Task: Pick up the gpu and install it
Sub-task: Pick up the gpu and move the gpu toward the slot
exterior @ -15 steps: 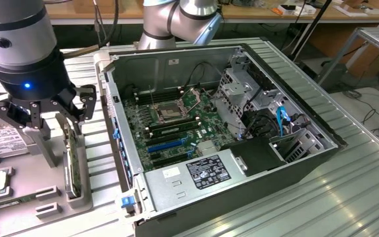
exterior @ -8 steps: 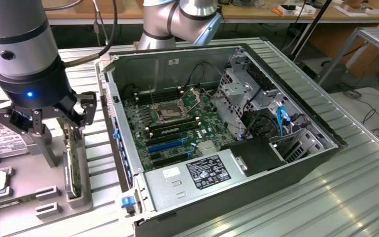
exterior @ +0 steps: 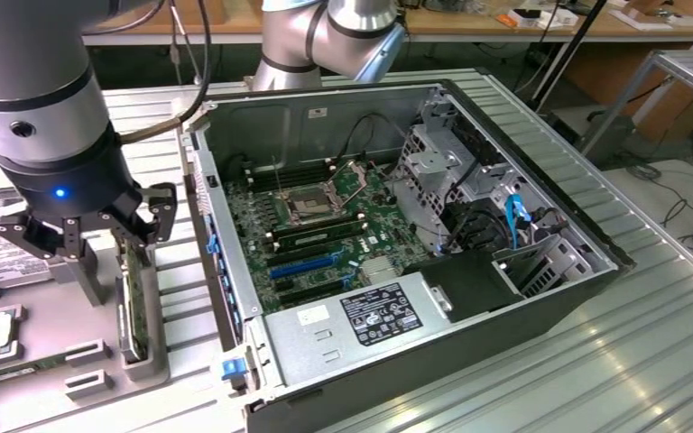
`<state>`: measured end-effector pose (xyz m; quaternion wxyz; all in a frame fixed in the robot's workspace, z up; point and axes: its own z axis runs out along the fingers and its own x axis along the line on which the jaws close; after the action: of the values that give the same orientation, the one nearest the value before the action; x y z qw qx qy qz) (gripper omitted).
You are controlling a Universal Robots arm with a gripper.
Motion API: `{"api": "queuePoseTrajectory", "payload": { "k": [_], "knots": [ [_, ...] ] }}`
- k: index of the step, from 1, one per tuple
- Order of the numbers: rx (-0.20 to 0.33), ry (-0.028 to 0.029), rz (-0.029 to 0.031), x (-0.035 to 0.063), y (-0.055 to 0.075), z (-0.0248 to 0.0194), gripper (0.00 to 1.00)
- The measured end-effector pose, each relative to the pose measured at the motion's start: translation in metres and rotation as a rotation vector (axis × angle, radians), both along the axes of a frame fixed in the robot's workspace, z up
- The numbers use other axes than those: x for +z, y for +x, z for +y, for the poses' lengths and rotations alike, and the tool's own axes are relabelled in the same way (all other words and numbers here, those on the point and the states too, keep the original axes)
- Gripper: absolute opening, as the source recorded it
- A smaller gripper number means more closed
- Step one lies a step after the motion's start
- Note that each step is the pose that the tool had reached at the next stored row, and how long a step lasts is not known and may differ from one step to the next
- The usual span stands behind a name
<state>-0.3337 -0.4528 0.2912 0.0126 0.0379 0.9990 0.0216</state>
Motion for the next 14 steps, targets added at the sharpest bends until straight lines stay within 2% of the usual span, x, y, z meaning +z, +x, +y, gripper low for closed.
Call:
{"api": "queuePoseTrajectory", "payload": {
  "k": [8,9,14],
  "knots": [
    [0.0,-0.0003,0.0,-0.0098,-0.001,-0.0033,0.56],
    [0.0,-0.0005,0.0001,-0.0118,-0.001,-0.0061,0.56],
    [0.0,-0.0011,0.0002,-0.016,-0.001,-0.0136,0.56]
  ]
}}
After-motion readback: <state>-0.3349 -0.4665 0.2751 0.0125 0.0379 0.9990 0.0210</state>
